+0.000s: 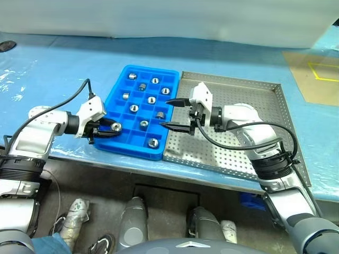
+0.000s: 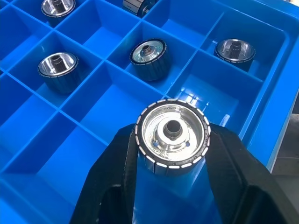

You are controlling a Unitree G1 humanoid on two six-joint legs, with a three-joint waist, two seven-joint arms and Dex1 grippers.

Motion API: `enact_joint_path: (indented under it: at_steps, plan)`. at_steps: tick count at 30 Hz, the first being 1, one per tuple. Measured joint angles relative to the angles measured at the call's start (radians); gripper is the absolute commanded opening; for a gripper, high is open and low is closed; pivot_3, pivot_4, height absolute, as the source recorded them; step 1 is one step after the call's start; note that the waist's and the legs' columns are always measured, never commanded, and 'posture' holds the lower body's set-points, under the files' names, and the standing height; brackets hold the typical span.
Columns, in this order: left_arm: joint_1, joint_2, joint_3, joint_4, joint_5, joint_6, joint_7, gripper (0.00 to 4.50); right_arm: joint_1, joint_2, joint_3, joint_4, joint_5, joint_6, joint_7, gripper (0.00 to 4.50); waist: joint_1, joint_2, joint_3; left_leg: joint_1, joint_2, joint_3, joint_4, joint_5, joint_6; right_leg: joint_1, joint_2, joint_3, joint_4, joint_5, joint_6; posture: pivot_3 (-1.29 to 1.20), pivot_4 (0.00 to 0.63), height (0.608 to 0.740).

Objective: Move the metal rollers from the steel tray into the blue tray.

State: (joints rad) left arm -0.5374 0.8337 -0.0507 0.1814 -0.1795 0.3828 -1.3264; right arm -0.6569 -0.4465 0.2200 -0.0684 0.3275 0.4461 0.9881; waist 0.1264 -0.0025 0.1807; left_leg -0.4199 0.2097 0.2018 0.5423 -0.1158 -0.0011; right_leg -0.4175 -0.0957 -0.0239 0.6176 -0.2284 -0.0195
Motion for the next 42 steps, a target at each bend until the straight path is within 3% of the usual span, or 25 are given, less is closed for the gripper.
enact_joint_path:
  at_steps: [11, 18, 23, 27, 32, 38, 42]
  plan:
    - [0.004, -0.003, -0.042, 0.041, 0.015, -0.056, 0.001, 1.73, 0.008, -0.002, 0.000, 0.000, -0.008, 0.000, -0.009, 4.11, -0.003, 0.000, 0.000, 0.001, 0.003, 0.000, 0.001, 0.002, -0.003, -0.002, 0.003, 0.001, 0.005, 0.000, 0.000, 0.08, 0.150, 0.740]
    - [-0.009, -0.002, -0.042, 0.060, 0.033, -0.090, 0.024, 4.00, 0.008, -0.003, -0.001, 0.000, -0.011, 0.000, -0.010, 4.11, -0.006, 0.000, 0.000, 0.001, 0.003, 0.000, 0.001, 0.002, -0.004, -0.002, 0.003, 0.002, 0.004, 0.000, -0.001, 0.08, 0.150, 0.740]
    - [-0.034, -0.022, -0.060, 0.069, 0.031, -0.091, 0.019, 4.00, 0.009, -0.008, -0.002, 0.000, -0.012, -0.001, -0.010, 4.11, -0.003, 0.000, 0.000, 0.000, 0.003, 0.000, 0.001, 0.002, -0.004, -0.002, 0.003, 0.001, 0.004, -0.001, -0.001, 0.07, 0.150, 0.740]
    - [-0.170, -0.112, -0.081, 0.169, 0.048, -0.151, 0.038, 4.00, 0.012, -0.015, -0.003, -0.003, -0.014, -0.002, -0.010, 4.11, 0.008, -0.001, 0.000, 0.000, 0.003, 0.000, 0.003, 0.002, -0.004, -0.001, 0.003, 0.000, 0.006, -0.001, -0.001, 0.03, 0.150, 0.740]
    - [-0.423, -0.270, -0.151, 0.447, 0.145, -0.345, 0.094, 4.00, 0.019, -0.029, -0.015, -0.017, -0.015, -0.001, -0.027, 4.11, 0.004, -0.001, -0.001, 0.002, 0.000, 0.000, 0.008, 0.002, -0.004, 0.004, 0.002, 0.002, 0.006, 0.001, -0.001, -0.03, 0.150, 0.740]
    - [-0.626, -0.461, -0.183, 0.863, 0.232, -0.506, 0.181, 4.00, 0.062, -0.067, -0.059, -0.057, -0.016, 0.014, -0.079, 4.11, -0.004, -0.002, -0.001, -0.001, 0.000, 0.000, 0.010, 0.002, -0.003, 0.002, 0.003, 0.001, 0.006, 0.002, -0.001, -0.13, 0.150, 0.740]
    - [-0.715, -0.540, -0.184, 1.028, 0.288, -0.555, 0.293, 4.00, 0.105, -0.072, -0.075, -0.119, -0.016, 0.040, -0.125, 4.11, -0.020, -0.002, -0.001, -0.003, 0.000, 0.000, 0.010, 0.001, -0.001, 0.001, 0.003, 0.001, 0.005, 0.002, -0.001, -0.20, 0.150, 0.740]
